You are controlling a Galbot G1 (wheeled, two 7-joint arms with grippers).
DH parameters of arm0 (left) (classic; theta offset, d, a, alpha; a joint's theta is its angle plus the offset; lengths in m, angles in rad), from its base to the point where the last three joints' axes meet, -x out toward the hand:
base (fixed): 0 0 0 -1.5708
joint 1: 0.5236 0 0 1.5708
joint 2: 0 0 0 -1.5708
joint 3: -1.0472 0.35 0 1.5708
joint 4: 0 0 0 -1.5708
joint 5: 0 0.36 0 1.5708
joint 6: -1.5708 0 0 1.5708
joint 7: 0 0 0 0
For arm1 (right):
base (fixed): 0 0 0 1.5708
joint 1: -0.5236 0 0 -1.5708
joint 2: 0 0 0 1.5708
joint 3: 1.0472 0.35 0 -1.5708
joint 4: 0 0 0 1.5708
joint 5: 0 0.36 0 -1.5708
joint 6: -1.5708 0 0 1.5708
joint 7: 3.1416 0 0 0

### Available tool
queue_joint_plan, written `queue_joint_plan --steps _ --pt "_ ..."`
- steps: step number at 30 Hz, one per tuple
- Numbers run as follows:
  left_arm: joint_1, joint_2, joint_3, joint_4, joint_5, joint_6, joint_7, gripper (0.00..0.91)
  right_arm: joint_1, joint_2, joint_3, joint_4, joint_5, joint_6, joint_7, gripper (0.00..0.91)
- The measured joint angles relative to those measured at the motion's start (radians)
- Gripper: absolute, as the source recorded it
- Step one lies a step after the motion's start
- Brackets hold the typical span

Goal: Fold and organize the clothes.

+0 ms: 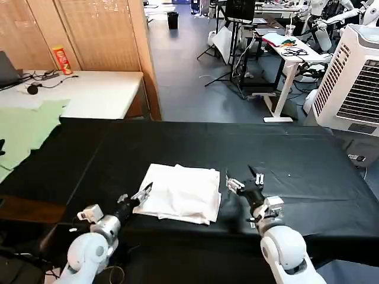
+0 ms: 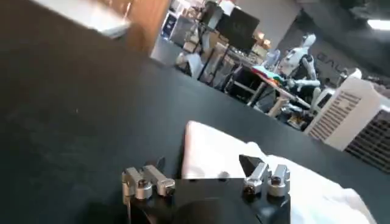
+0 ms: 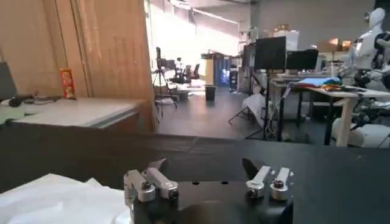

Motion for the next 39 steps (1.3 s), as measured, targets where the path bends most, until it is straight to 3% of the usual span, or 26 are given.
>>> queue_joint_plan --steps 2,10,22,33,39 --pt "-0.008 -0.005 0.001 0.009 -0.019 0.007 -0.002 0.0 -0.003 0.0 0.004 0.003 -0.001 0.002 -0.001 0.878" --pt "-0.02 -0.004 0.001 0.002 -0.037 0.018 -0.032 0.0 -0.007 0.008 0.013 0.008 -0.006 0.007 0.0 0.878" --pt "-0.031 0.1 -0.097 -0.08 0.308 0.012 -0.032 0.0 -0.011 0.016 0.016 0.002 -0.031 -0.003 0.007 0.878" --pt "0.001 0.375 -0.28 -0.161 0.489 -0.011 -0.038 0.0 -0.015 0.022 -0.003 -0.007 -0.035 0.003 0.007 0.878" --pt "-0.008 0.382 -0.255 -0.275 0.537 0.017 -0.09 0.0 -0.033 0.031 -0.015 -0.009 -0.06 0.009 0.004 0.878"
